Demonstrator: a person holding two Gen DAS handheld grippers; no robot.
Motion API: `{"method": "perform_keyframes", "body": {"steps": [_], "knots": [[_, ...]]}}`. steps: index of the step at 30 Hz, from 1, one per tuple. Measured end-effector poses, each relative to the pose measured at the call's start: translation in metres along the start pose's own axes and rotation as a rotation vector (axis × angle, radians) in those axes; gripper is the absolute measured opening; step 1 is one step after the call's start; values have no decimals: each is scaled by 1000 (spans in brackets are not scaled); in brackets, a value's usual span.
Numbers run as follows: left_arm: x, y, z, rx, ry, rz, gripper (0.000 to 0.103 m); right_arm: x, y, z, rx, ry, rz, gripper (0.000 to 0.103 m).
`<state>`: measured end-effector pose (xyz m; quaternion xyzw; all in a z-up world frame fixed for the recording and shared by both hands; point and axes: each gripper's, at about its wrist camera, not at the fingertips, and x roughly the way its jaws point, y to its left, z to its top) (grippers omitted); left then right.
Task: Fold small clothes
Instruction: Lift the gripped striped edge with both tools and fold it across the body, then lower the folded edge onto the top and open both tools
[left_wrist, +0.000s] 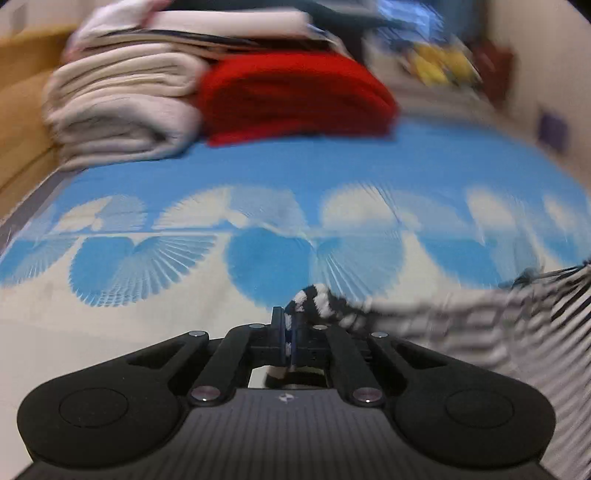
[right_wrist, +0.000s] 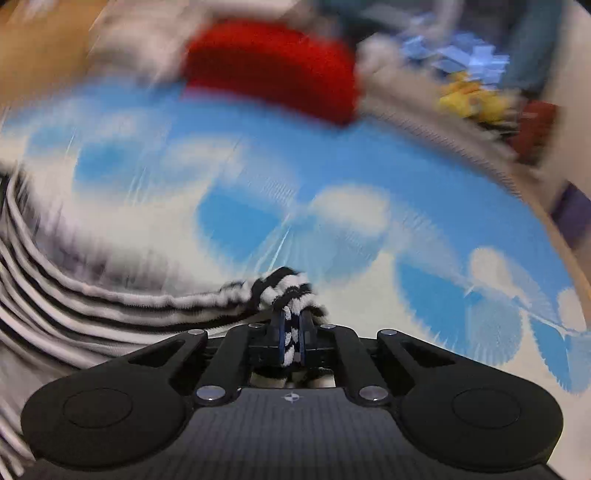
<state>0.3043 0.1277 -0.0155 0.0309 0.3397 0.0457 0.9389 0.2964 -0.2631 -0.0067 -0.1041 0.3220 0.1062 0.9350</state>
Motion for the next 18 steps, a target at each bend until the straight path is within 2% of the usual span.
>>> {"method": "perform_keyframes", "body": {"steps": [2,3,5,8,10,11,12,13,14,15,16,18], "knots": [[22,1,-3,-36,92,13,2,-3,-16,11,139,-61,-19,6],[34,-3,-7,-28,140,34,2,2,-18,12,179,-57,-33,6],[56,-12,-15,-9,223,47,2,24,-10,8,171,37,-57,6],[79,-14,-23,-31,270,67,3,65,2,-5,156,213,-97,7],[89,-8,-28,-58,311,74,6,84,4,-12,189,284,-83,14],[91,-6,-29,-64,319,76,11,89,6,-12,188,295,-79,15],[88,-4,-29,-62,317,76,14,90,9,-10,173,291,-87,20],[85,0,-28,-60,318,72,21,89,11,-10,160,280,-95,28],[81,3,-26,-67,323,63,31,86,10,-7,160,266,-99,32],[74,9,-23,-90,330,47,36,80,6,-5,181,251,-95,36],[64,14,-21,-122,327,17,42,72,0,-5,213,237,-85,37],[41,26,-15,-156,305,-49,45,48,-15,-2,313,194,-44,38]]}}
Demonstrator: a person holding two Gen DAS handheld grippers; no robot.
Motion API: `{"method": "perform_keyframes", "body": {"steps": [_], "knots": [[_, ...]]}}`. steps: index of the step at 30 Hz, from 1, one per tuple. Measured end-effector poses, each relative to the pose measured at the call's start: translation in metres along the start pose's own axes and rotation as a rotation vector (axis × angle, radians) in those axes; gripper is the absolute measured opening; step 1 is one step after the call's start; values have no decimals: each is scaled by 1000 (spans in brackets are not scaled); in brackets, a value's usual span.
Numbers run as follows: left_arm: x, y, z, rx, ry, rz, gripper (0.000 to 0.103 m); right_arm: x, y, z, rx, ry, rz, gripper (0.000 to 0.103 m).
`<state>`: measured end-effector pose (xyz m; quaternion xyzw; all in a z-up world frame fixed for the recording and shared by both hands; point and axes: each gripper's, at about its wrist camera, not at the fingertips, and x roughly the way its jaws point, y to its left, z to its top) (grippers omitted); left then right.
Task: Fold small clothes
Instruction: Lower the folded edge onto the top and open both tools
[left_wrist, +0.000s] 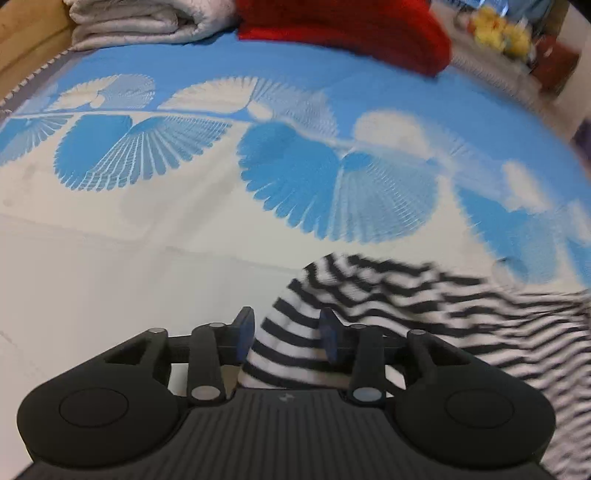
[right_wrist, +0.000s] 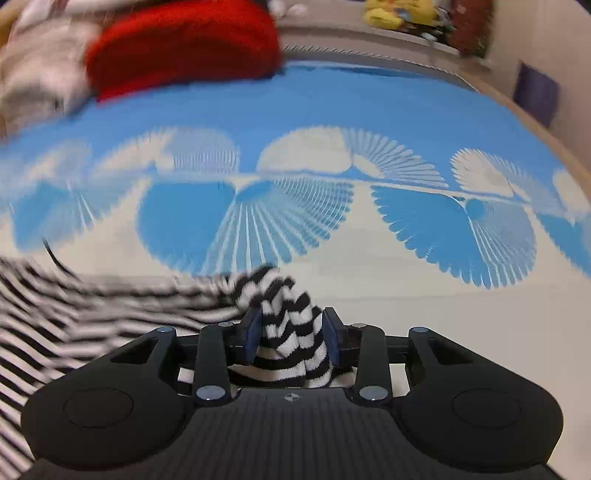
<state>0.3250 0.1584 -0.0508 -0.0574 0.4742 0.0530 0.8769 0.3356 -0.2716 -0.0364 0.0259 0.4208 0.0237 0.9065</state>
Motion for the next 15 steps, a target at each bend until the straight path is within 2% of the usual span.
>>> {"method": "perform_keyframes", "body": {"steps": [4,8,11,14,15], "knots": [[-47,18,-2,-4,17,20,46,-52,-31,2,118,-30,43,46],[-90,46,-33,-78,33,-68,46,-97,-67,-19,315,19,154,47],[-92,61,-71,-116,72,-69,45,-110,-80,-51,359,77,180,49],[-71,64,-102,-99,204,-26,44,-104,-87,-90,399,149,159,49],[-66,63,-106,-102,234,-47,44,-96,-90,-102,437,221,153,50]]}}
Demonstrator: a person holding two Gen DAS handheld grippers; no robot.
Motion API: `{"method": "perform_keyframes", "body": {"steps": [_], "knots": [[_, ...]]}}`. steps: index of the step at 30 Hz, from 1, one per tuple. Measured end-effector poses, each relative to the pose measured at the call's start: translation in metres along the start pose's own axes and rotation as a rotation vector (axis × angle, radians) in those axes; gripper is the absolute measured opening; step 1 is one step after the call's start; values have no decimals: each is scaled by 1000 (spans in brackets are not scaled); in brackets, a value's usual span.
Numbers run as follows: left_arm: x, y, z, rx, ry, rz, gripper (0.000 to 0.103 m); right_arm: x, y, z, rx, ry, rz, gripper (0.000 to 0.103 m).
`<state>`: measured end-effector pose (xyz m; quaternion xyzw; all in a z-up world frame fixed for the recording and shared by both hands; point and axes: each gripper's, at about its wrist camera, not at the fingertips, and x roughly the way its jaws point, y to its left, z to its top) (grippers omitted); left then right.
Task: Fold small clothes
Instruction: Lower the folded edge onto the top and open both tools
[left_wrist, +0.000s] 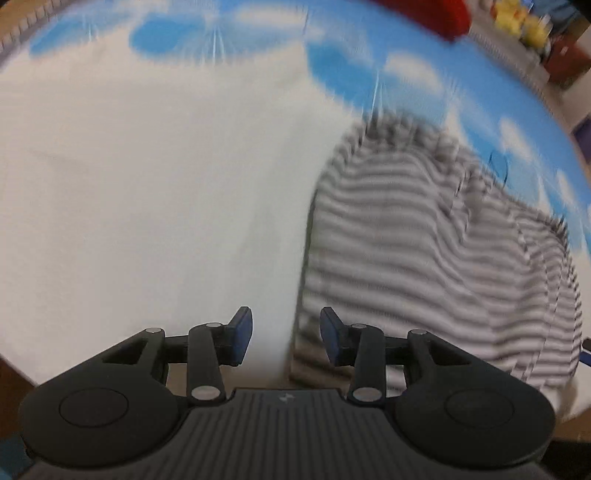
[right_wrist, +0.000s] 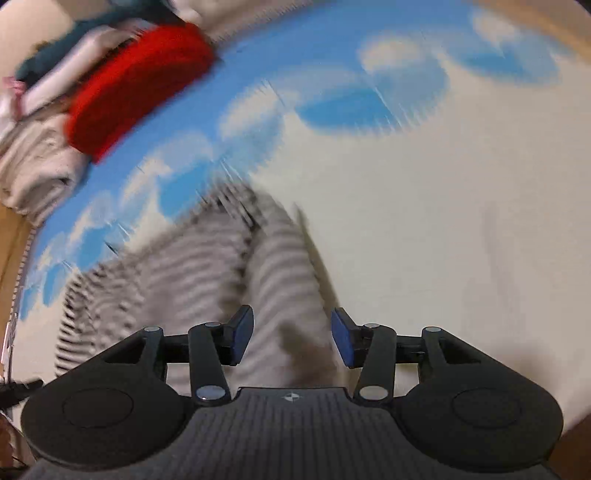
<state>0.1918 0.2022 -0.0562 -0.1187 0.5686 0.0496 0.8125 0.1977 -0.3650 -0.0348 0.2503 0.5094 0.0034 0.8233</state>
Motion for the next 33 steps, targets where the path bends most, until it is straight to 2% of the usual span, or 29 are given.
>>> {"method": "perform_keyframes", "body": {"steps": [1,4,7,9,11,13,14,15,18,20,21,22,24,26,28,31,33], "knots": [[3,-1,-1,7,6,-21,44,5,-5,-5,39,48,-2,50],[14,-8,-7,59,57,-37,45,14,-5,-13,59,91,31,50],[24,-8,-13,83,98,-10,44,25,0,-18,16,130,-22,50],[26,-8,-15,95,104,-28,41,30,0,-20,13,149,-30,50],[25,-7,-15,132,117,-80,4,30,-2,-21,5,149,-24,47],[16,-5,-14,154,72,-101,1,27,-1,-23,-17,140,-11,30],[8,-1,-14,150,43,-115,0,22,-4,-22,-20,130,1,25],[-2,4,-13,138,1,-131,0,16,-5,-22,-15,114,21,18],[-35,32,-14,60,-145,-139,0,-13,-20,-15,65,16,139,14],[-36,35,-20,91,-142,-99,0,-31,-29,-13,82,-43,193,13],[-26,29,-26,155,-90,-64,0,-34,-31,-13,68,-48,190,13],[-15,21,-33,220,-33,-30,1,-32,-31,-15,43,-26,161,13],[4,9,-43,303,58,23,1,-13,-30,-21,-13,79,55,13],[6,3,-43,319,74,30,3,3,-27,-25,-65,154,-45,12],[-2,2,-41,303,46,40,6,7,-25,-24,-71,159,-85,16],[-19,1,-34,266,-46,51,31,3,-16,-18,-82,111,-143,35],[-26,2,-23,216,-95,31,32,-2,-6,-14,-127,54,-144,42]]}}
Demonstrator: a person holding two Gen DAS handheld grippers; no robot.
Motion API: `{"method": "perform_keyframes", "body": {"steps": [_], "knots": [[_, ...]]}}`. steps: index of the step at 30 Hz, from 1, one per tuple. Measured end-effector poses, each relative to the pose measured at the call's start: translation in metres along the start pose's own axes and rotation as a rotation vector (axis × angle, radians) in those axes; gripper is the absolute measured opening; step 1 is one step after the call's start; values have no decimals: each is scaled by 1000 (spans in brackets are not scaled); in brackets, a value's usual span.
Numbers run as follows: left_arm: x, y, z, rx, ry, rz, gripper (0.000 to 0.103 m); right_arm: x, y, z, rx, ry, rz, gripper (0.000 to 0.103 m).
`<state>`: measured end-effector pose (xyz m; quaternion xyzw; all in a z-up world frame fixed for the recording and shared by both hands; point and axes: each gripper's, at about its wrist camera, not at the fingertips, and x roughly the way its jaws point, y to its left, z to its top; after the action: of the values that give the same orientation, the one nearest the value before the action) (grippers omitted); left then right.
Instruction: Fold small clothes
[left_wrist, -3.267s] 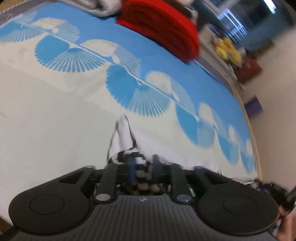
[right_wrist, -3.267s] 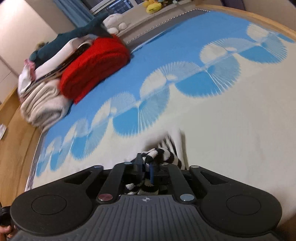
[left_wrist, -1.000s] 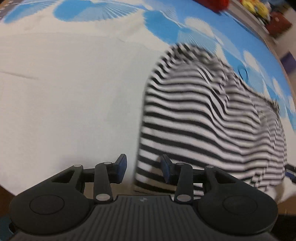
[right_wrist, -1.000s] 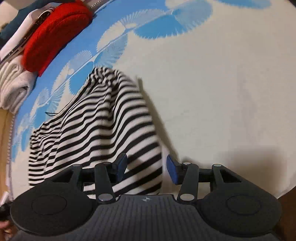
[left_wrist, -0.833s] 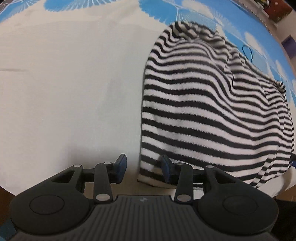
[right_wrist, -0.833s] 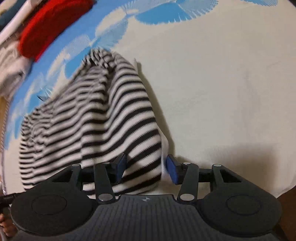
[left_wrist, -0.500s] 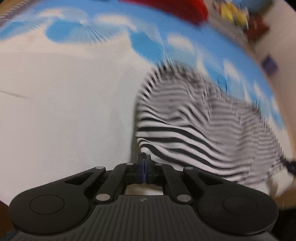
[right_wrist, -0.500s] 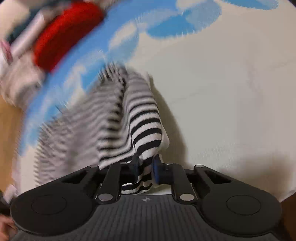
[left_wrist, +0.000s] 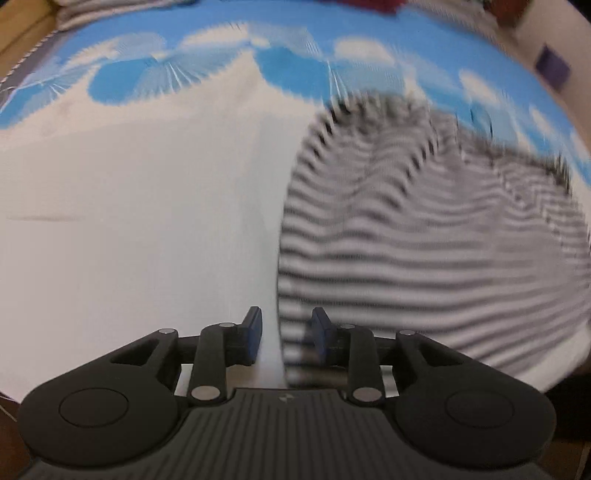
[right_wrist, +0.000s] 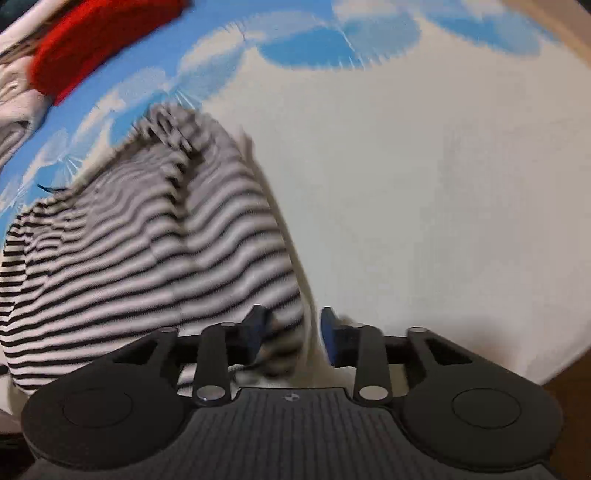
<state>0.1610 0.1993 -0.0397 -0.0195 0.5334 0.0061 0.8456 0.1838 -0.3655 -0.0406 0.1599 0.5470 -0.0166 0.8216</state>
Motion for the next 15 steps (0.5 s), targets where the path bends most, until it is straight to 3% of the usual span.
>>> {"method": "perform_keyframes", "body": {"steps": [5,11,15], "knots": [[-2,-12,34,-65,-109,-14,32,-6,20,20,-71,-129,8,45],[-16,-33,57,-119,-251,-15,32,-7,39,47,-8,-246,65,45],[-17,-48,84,-115,-263,-55,32,-4,53,62,48,-287,108,45]]}}
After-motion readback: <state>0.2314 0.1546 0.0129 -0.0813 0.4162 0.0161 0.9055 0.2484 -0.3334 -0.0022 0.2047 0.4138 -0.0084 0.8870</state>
